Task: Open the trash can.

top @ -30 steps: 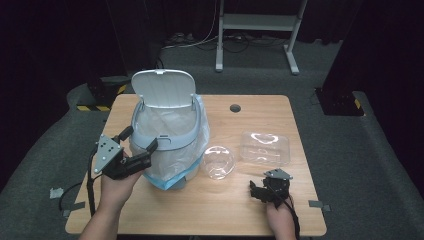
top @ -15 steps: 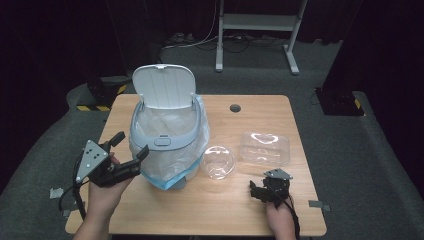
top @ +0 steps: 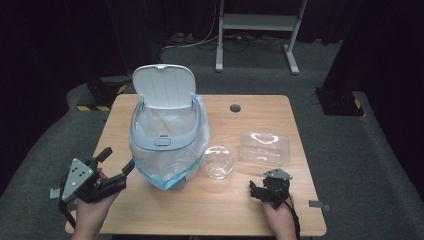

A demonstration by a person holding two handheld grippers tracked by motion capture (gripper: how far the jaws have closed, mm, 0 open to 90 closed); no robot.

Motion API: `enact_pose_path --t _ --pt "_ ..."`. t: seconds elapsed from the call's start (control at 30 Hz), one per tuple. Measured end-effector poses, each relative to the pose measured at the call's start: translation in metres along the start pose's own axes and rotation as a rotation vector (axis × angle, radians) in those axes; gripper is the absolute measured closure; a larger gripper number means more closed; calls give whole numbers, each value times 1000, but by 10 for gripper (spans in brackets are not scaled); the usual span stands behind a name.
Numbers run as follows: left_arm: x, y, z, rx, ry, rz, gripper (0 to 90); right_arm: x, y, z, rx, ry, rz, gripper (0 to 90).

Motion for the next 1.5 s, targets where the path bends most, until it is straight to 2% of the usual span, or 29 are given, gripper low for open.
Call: enact_pose_path --t 0.17,0.23,0.33,0.4,0.5,0.63,0.67,0.8,1.0,1.1,1.3,1.4,1.5 --pt "8 11 -34 -1 65 22 180 0 1 0 -6 0 3 142" --pt "12 16 -48 -8 92 28 180 -2 3 -2 -36 0 28 141" --pt "21 22 -71 -1 152 52 188 -4 5 -3 -58 -2 28 150" --pt "27 26 -87 -8 197 63 189 -6 5 -3 -74 -11 23 191" --pt "34 31 -108 -8 260 76 188 -10 4 -2 -66 -36 30 239" --pt "40 33 -126 -1 330 77 188 -20 3 3 -75 -92 14 356" --pt "41 33 -130 1 347 76 188 -23 3 4 -72 -106 16 408" --pt "43 33 -140 3 407 79 187 -33 -1 13 -56 -158 2 481" --pt "44 30 -142 32 423 66 188 -40 -5 28 -57 -190 -32 571" --pt "46 29 -143 42 440 61 195 -40 -11 40 -66 -215 -67 604" --pt "46 33 -143 -7 441 53 213 -33 -35 57 -29 -210 -140 639" --pt "46 33 -143 1 444 52 222 -29 -45 58 -11 -197 -167 656" --pt "46 31 -143 11 442 50 232 -26 -49 56 -10 -190 -172 656"
Point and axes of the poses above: each handheld gripper's, and its own axes: x roughly forward along the jaws, z roughly out of its top, y roughly to its left, the point moved 4 cm from there along x, roughly forward along the jaws, and after that the axes turned 2 degrees about z, right-handed, at the moved point
